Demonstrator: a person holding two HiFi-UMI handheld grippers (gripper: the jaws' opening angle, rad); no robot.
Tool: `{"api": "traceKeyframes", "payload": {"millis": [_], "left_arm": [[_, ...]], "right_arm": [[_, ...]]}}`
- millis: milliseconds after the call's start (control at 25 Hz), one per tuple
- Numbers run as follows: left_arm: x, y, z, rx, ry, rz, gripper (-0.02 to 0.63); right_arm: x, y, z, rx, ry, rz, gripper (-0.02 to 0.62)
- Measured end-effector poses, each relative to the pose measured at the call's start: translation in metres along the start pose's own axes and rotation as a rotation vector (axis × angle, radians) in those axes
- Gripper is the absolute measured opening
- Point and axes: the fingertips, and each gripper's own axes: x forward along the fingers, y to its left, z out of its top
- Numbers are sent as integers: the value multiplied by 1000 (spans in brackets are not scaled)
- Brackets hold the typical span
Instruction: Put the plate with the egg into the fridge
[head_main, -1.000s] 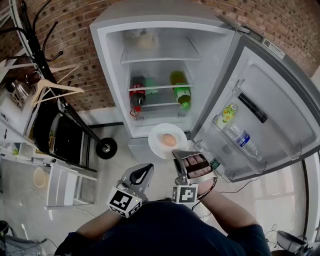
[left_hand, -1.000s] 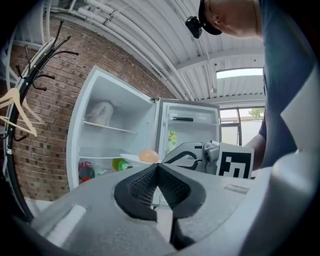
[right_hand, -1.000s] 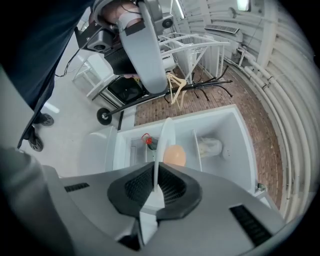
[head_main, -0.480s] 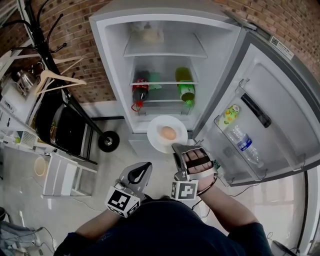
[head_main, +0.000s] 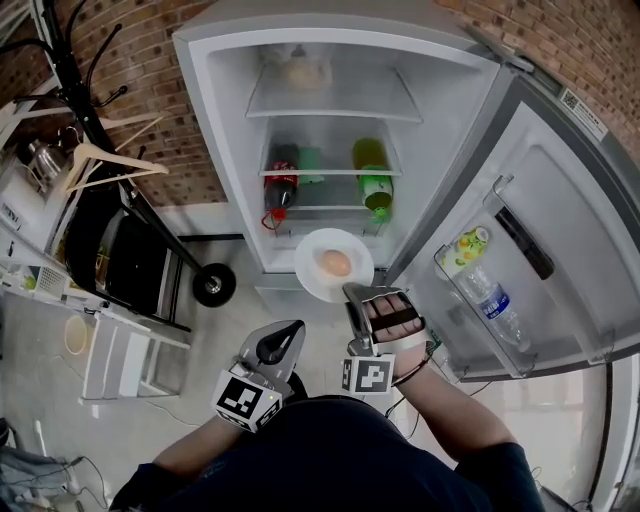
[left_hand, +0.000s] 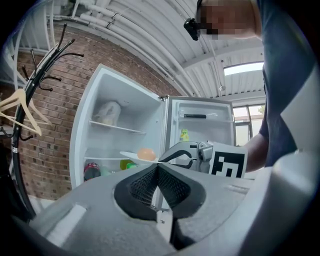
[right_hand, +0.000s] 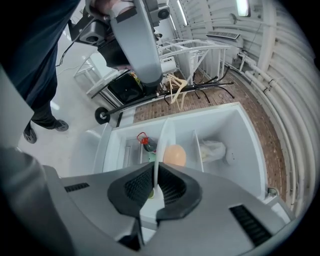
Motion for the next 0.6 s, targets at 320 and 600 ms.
{"api": "traceKeyframes", "payload": {"millis": [320, 600], "left_arm": [[45, 55, 13, -2, -11, -70, 3], [77, 106, 20, 5, -5, -141, 3]], "right_arm": [[65, -20, -8, 3, 62, 7, 23], [130, -38, -12, 17, 124, 21, 23]]}}
